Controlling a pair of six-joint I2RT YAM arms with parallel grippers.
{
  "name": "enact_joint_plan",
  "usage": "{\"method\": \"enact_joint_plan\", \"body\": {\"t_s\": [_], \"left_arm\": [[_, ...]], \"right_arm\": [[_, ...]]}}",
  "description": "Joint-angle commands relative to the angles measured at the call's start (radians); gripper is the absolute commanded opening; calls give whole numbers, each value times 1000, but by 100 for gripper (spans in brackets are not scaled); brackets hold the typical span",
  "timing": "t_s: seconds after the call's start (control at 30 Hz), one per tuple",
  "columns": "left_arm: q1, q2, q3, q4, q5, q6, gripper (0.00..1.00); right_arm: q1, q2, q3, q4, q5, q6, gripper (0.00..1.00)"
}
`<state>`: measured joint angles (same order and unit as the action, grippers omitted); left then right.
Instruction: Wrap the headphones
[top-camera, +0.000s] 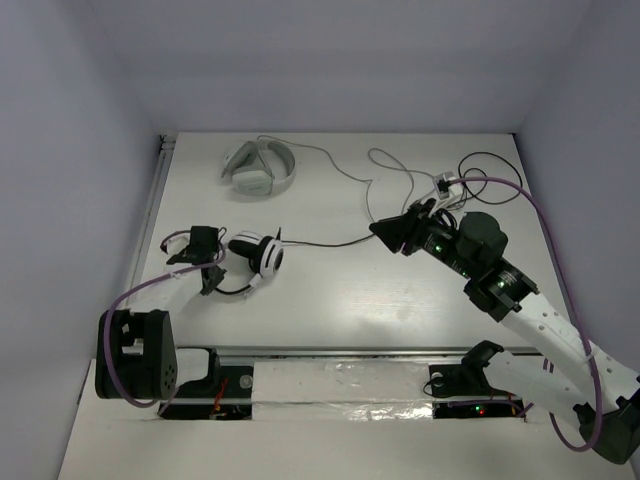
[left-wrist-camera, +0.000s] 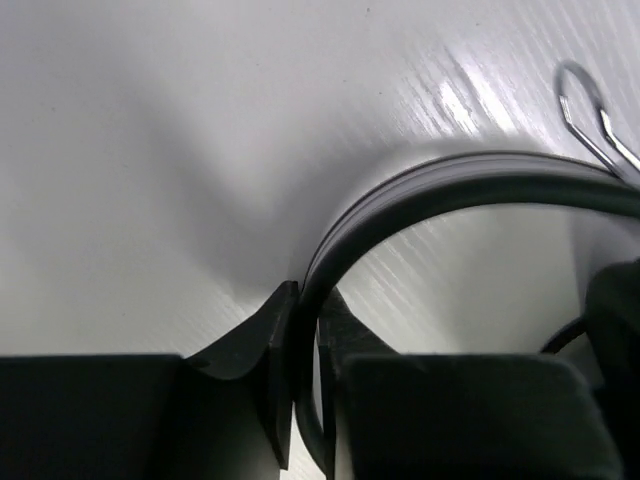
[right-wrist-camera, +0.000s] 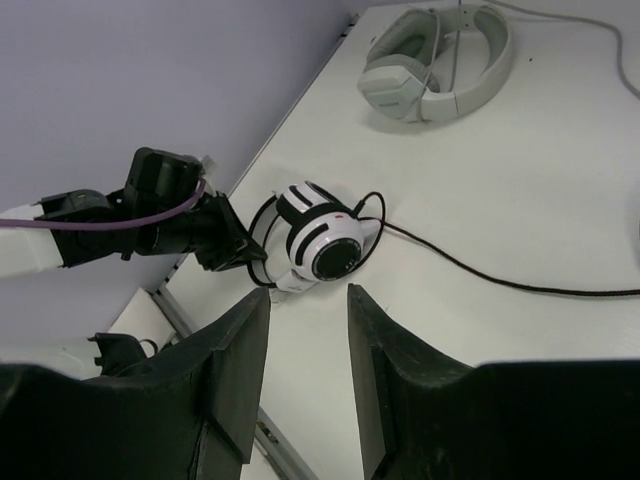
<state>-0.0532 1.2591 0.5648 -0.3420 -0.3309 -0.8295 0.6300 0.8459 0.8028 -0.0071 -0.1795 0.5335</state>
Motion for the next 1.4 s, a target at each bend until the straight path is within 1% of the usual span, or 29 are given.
{"method": "enact_joint_plan", "body": {"t_s": [0.0, 0.03, 0.13, 0.2, 0.27, 0.3, 0.33, 0.37, 0.4, 0.5, 0.53, 0.6, 0.63, 0.8, 0.93, 1.0, 1.03, 1.07, 1.1, 1.13, 1.2, 1.23, 1.33, 1.37], "left_arm": [[0, 10, -31, 75, 46, 23, 3], [0, 2, -29, 78, 47, 33, 0], [0, -33, -13, 95, 87, 91, 0], [0, -75, 48, 66, 111, 142, 0], [-14, -165, 104, 29, 119, 217, 0], [-29, -203, 160, 9, 156, 245, 0], [-40, -267, 191, -3, 174, 266, 0], [-40, -292, 228, -20, 190, 282, 0], [-40, -309, 304, -55, 217, 323, 0], [-65, -308, 427, -144, 266, 394, 0], [-65, -293, 507, -161, 277, 406, 0], [-77, -267, 599, -184, 320, 438, 0], [-88, -261, 624, -190, 329, 447, 0], [-88, -198, 760, -219, 478, 503, 0], [-99, -135, 829, -221, 555, 563, 0], [-99, -122, 851, -209, 582, 573, 0], [-99, -116, 860, -194, 601, 573, 0], [-109, -112, 866, -183, 618, 575, 0], [-109, -106, 871, -161, 659, 570, 0], [-109, -90, 882, -149, 683, 563, 0], [-119, -79, 895, -118, 720, 546, 0], [-132, -70, 915, -111, 718, 547, 0], [-132, -60, 935, -94, 728, 541, 0], [-132, -56, 937, -86, 737, 535, 0]], "right_arm": [[8, -1, 3, 47, 25, -21, 43], [8, -2, 1, 44, 34, -23, 42], [8, -18, -5, 41, 58, -27, 39], [8, -27, -10, 42, 64, -30, 36], [8, -27, -8, 50, 49, -38, 26], [8, -27, -7, 56, 46, -38, 18], [8, -25, -4, 64, 28, -41, 6], [8, -24, -4, 68, 19, -47, 3], [8, -27, -1, 73, 11, -52, 0], [8, -19, 22, 72, 3, -69, 0], [8, -16, 33, 64, 26, -70, 0], [8, -18, 53, 61, 43, -84, 0], [8, -18, 56, 61, 51, -89, 0], [8, -10, 45, 65, 80, -112, 0], [8, 36, 42, 91, 3, -141, 0], [8, 56, 36, 110, 1, -167, 0], [8, 61, 35, 117, 2, -181, 8], [8, 70, 35, 119, -3, -197, 13], [8, 82, 30, 140, -8, -220, 21], [8, 88, 24, 162, -27, -233, 42], [8, 107, -5, 206, -55, -268, 57], [8, 132, -2, 220, -70, -283, 67], [8, 179, 6, 226, -147, -314, 77], [8, 212, 7, 231, -199, -320, 80]]}}
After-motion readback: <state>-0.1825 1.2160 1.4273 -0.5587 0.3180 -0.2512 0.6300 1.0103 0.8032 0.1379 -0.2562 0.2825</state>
